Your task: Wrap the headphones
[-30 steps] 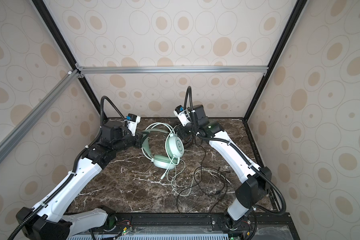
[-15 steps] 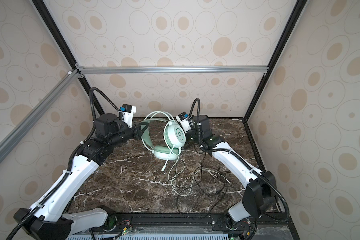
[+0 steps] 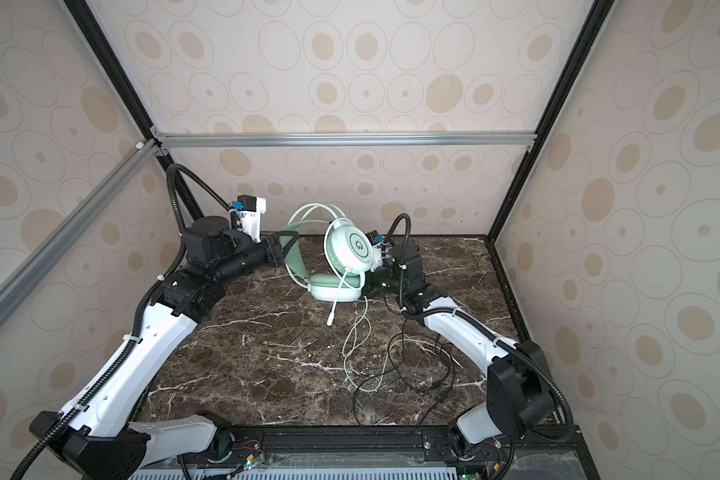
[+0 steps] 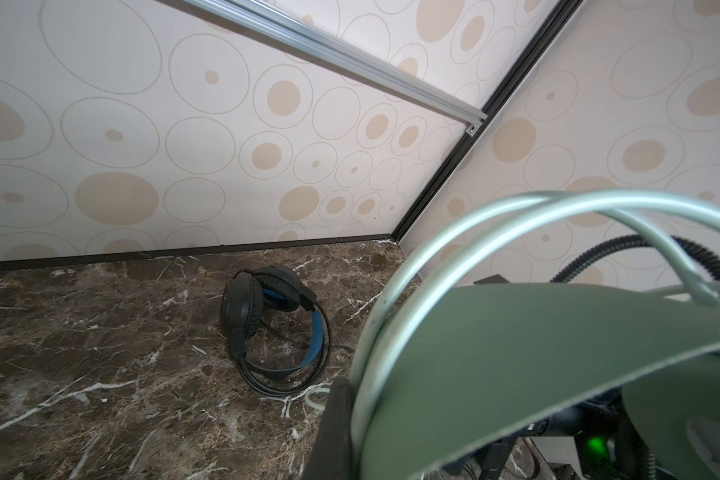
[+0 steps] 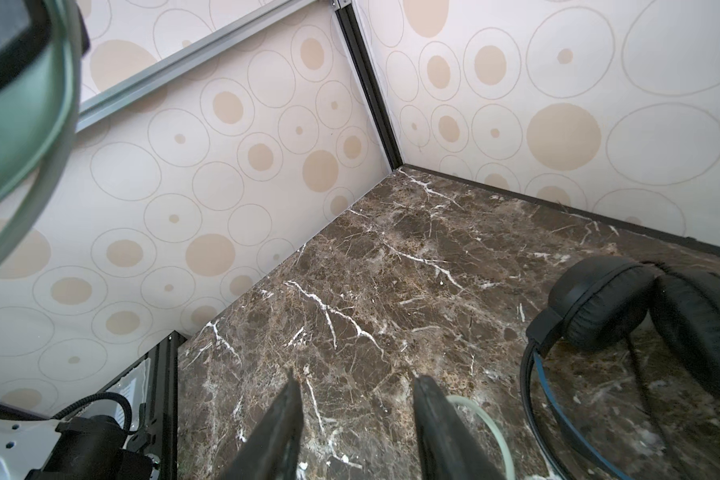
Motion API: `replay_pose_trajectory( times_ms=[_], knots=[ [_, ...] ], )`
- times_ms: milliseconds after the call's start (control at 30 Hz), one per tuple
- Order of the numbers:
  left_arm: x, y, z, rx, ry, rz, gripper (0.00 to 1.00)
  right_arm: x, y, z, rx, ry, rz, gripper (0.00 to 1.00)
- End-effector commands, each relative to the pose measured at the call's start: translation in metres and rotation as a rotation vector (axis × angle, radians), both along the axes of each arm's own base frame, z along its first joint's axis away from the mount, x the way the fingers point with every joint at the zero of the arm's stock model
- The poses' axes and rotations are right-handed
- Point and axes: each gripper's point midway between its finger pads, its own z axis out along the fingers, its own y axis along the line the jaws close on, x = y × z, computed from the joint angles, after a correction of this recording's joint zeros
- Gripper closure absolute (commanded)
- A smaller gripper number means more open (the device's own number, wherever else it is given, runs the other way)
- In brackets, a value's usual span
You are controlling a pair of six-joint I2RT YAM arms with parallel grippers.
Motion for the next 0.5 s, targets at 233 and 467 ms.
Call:
replay_pose_trajectory(
  times_ms=[233,467],
  knots=[
    [0.002,0.011,0.076,-0.278,-0.068,0.089,1.0,0.012,0.01,-0.012,0.059,0.015,-0.034,0.57],
    [0.004,0.024,0.081,-0.355,-0.042,0.17,1.0,0.014,0.02,-0.033,0.098,0.064,-0.076,0.67]
  ],
)
